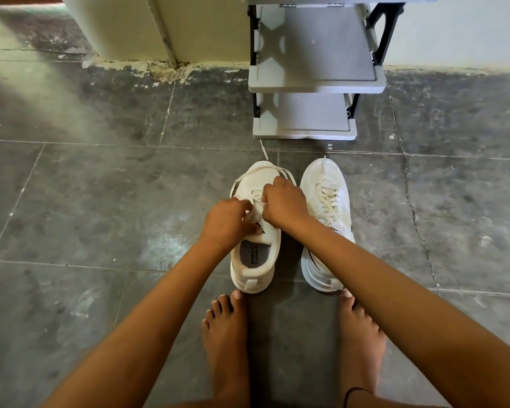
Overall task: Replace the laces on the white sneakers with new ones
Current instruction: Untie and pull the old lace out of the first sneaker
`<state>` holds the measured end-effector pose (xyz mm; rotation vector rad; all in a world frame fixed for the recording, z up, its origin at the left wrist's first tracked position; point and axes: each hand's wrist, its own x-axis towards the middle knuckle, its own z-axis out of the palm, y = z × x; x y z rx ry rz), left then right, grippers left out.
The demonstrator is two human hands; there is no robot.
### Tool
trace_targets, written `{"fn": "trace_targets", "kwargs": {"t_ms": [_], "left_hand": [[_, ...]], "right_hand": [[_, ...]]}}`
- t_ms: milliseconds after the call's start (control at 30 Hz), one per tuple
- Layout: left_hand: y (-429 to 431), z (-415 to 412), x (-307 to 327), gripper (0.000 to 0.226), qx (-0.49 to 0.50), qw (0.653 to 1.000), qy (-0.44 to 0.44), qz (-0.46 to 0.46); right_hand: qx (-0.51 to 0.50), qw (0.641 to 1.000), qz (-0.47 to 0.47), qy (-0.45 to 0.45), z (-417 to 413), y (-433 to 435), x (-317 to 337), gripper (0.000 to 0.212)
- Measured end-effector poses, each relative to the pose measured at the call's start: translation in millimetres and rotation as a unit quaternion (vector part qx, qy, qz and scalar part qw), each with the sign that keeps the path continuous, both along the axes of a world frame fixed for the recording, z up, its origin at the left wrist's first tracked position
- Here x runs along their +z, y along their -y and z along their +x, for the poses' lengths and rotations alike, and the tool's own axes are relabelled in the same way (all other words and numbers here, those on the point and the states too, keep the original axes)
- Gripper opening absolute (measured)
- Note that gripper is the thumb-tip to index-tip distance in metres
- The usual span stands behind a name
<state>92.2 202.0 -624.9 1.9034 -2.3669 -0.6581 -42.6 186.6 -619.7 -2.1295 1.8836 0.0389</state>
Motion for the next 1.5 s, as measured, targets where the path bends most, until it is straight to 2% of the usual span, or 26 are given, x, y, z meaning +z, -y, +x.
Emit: {"fn": "trace_targets", "kwargs": {"t_ms": [67, 133, 200, 267, 300, 333, 400, 467, 533, 633, 733, 767, 867, 1000, 1033, 1133, 1333, 1433, 1500], "left_hand": [[1, -3, 2, 0.046, -0.005, 1.0, 0.023, 0.003], [0, -6, 2, 0.043, -0.007, 0.999, 0.037, 0.003], [-3, -9, 0, 0.042, -0.012, 0.999, 0.047, -0.002], [-5, -11, -3, 0.042, -0.014, 0.999, 0.048, -0.005], [-5, -11, -4, 0.042, -0.011, 0.999, 0.044, -0.006], [-5, -11, -5, 0.043, -0.008, 0.999, 0.039, -0.007], [-4, -9, -4, 0.044, -0.001, 1.0, 0.03, -0.003], [-4, -8, -4, 0.045, 0.01, 1.0, 0.016, 0.001], [-4, -7, -4, 0.046, 0.02, 1.0, 0.003, 0.006], [-5, -6, -7, 0.048, 0.028, 1.0, 0.001, 0.008], [-6, -8, -9, 0.047, 0.032, 0.999, -0.001, -0.001], [-6, -9, -9, 0.045, 0.034, 0.999, -0.002, -0.002], [-6, -8, -8, 0.043, 0.052, 0.999, -0.012, 0.004], [-5, -4, -6, 0.048, 0.051, 0.999, -0.012, 0.012], [-5, -3, -6, 0.049, 0.055, 0.998, -0.016, 0.016], [-4, -2, -5, 0.046, 0.066, 0.997, -0.02, 0.02], [-5, -3, -5, 0.041, 0.087, 0.996, 0.018, 0.031], [-5, -6, -6, 0.041, 0.084, 0.995, 0.047, 0.028], [-5, -6, -6, 0.041, 0.081, 0.995, 0.062, 0.02]], "right_hand": [[-0.011, 1.0, 0.015, 0.026, 2, 5, -1, 0.029], [-0.065, 0.988, 0.026, 0.134, 5, 9, -1, 0.018], [-0.14, 0.95, 0.054, 0.275, 8, 10, -1, 0.011], [-0.191, 0.913, 0.073, 0.353, 9, 4, -1, 0.011], [-0.19, 0.915, 0.078, 0.346, 8, 2, -2, 0.014], [-0.164, 0.941, 0.071, 0.288, 5, 2, -2, 0.017], [-0.08, 0.992, 0.028, 0.096, 0, 2, -1, 0.023], [-0.032, 0.999, -0.015, 0.001, -2, 4, 4, 0.026], [-0.007, 0.999, -0.044, -0.027, -1, 5, 7, 0.023], [-0.015, 0.998, -0.066, 0.012, 1, 3, 13, 0.019], [-0.12, 0.972, 0.009, 0.204, 8, 9, 26, 0.017], [-0.13, 0.962, 0.031, 0.239, 12, 11, 28, 0.018], [-0.095, 0.978, 0.044, 0.179, 20, 8, 29, 0.015], [-0.008, 1.0, 0.011, -0.016, 2, -1, 19, 0.031], [-0.002, 0.999, 0.013, -0.035, -1, -3, 18, 0.033], [0.0, 0.999, 0.003, -0.037, -1, -2, 17, 0.031], [0.046, 0.994, 0.007, -0.099, 3, 3, 18, 0.033], [0.07, 0.991, -0.035, -0.107, 3, 2, 14, 0.024], [0.078, 0.991, -0.07, -0.082, -1, 4, 12, 0.021]]}}
